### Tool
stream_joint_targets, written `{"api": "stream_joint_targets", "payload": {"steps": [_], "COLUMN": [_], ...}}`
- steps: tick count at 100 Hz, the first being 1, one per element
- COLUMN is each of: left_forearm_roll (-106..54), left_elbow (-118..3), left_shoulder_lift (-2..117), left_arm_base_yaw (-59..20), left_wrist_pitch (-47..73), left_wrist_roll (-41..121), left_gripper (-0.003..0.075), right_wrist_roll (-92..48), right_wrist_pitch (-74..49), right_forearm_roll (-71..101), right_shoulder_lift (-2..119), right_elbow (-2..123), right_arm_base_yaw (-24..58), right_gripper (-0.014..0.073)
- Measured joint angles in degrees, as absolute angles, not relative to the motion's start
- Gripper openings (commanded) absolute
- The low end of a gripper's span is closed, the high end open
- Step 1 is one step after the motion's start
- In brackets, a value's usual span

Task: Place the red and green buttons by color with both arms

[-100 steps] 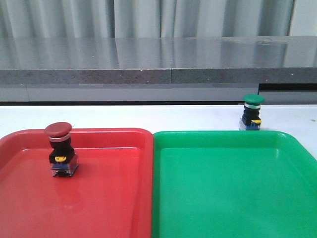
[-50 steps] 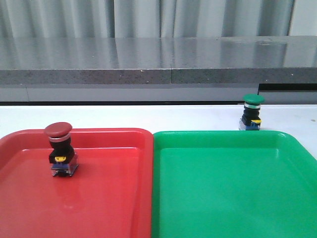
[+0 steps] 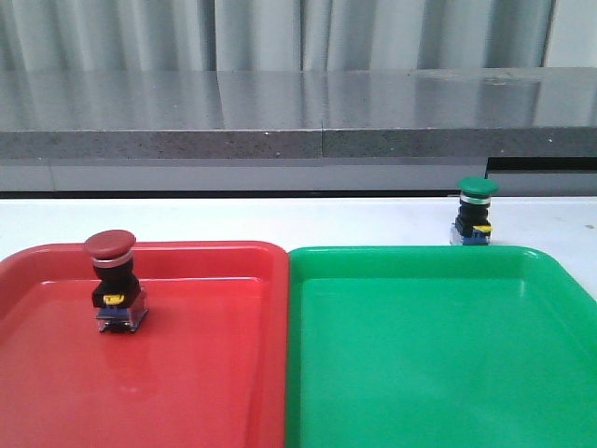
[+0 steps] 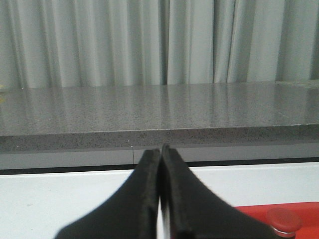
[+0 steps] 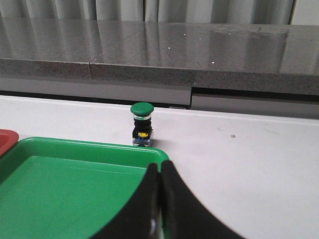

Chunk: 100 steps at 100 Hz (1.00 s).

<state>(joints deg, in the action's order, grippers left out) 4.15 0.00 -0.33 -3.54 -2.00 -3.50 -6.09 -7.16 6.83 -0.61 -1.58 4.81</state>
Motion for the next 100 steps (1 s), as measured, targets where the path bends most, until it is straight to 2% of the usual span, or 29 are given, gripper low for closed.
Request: {"api": "stream_joint_targets", "payload": {"steps": [46,75,100], "left_forearm_roll": [4.2,4.2,4.2], "left_elbow": [0.0,0.0,0.0], "left_shoulder_lift": [-0.3,-0.3,-0.3], "left_arm_base_yaw": [-3.5,-3.3,-3.3], "left_wrist_pitch": [-2.1,-2.1,-2.1], "left_wrist_roll": [-3.5,-3.5,-3.5], "left_gripper": [-0.0019,-0.0019,-0.002], "right_wrist_roll": [-6.1,-6.1,-6.1], "right_wrist_pitch": [0.4,-11.4,-21.5], "right_forearm_roll": [6.8,6.8,6.8], "right_shoulder_lift": [-0.6,0.2,10.5], "right_elbow": [-1.6,6.7,20.5], "right_arm_base_yaw": [4.8,4.8,4.8], "right_gripper": [-0.011,-0.011,-0.011]}}
